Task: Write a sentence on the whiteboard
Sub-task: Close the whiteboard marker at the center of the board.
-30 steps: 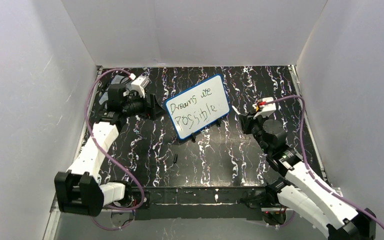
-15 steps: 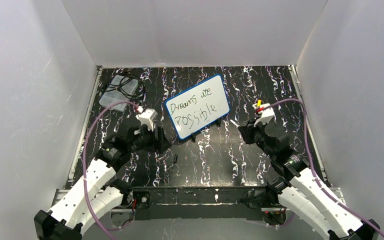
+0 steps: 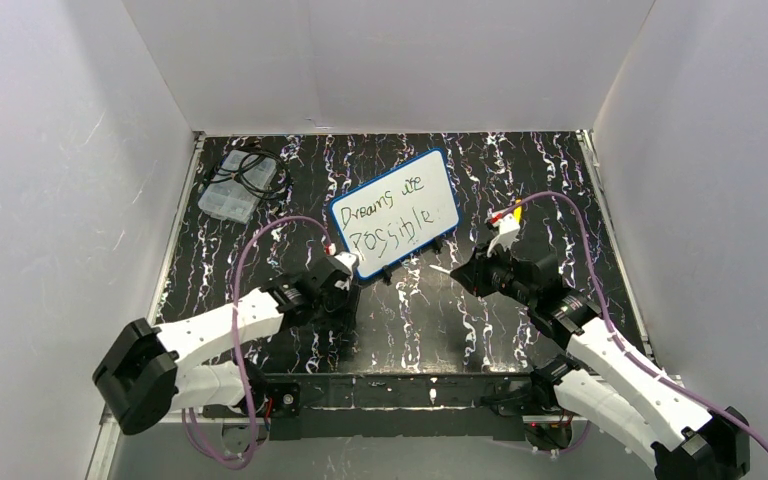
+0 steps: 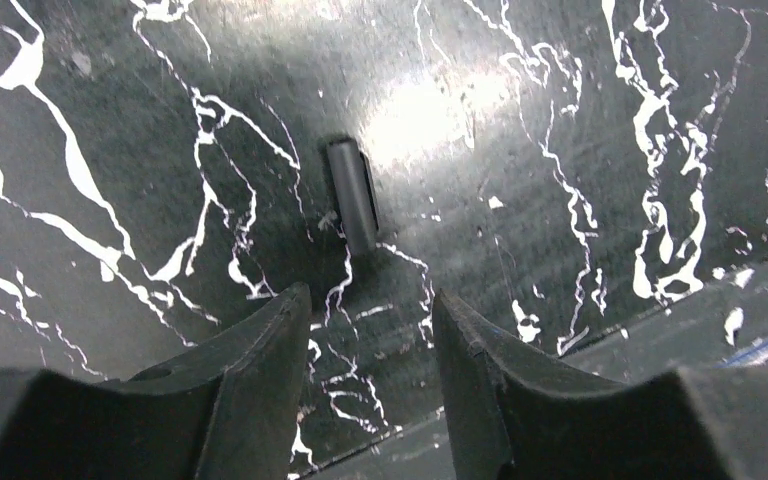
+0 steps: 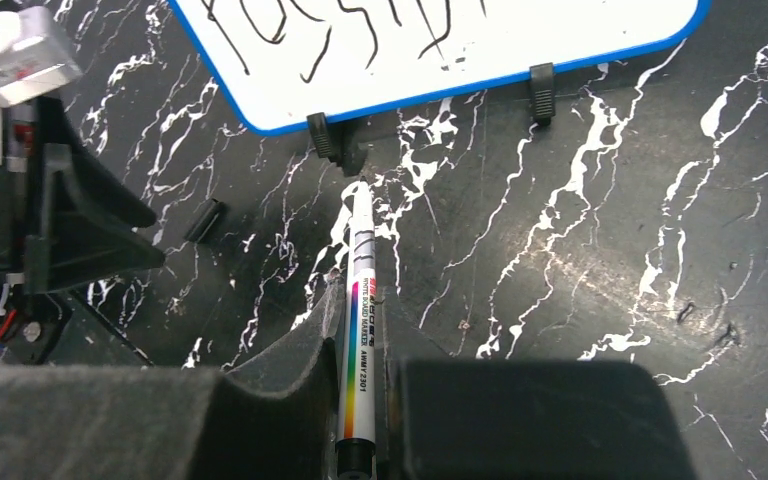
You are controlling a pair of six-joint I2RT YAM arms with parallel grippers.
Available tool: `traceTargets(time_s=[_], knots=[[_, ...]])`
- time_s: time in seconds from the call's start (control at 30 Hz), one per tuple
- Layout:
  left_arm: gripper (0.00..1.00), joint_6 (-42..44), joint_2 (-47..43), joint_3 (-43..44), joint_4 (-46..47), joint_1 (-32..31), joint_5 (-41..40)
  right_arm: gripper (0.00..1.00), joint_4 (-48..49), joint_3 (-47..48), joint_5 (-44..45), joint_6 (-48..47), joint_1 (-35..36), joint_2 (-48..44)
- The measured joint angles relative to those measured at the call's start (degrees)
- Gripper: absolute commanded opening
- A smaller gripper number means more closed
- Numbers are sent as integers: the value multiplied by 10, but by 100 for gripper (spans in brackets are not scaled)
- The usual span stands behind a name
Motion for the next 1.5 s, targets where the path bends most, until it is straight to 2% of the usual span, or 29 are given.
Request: traceTargets(time_s=[0.2,0.33,0.5,0.93,1.03,1.2,1.37,1.5], knots=[[42,-5,45,17,24,-14,-44,1,2,0,-14,12,0,-7],[36,-3,67,34,37,-15,-56,1,2,0,-13,14,0,-14],[34,-3,107,40,47,-19,-69,1,-3,0,-8,15,0,-28],[22,2,136,41,37,-33,-87,1,-23,0,20,17,0,-57],[18,2,137,41,31,-35,-91,1,-29,0,25,19,0,-68],[0,3,138,41,30,-37,-92,1,-39,0,32,23,0,-75],[0,16,131,41,29,-38,-87,1,-59,12,7,19,0,-56],[0,45,72,43,16,-38,-68,1,-92,50,-52,9,-1,-27]])
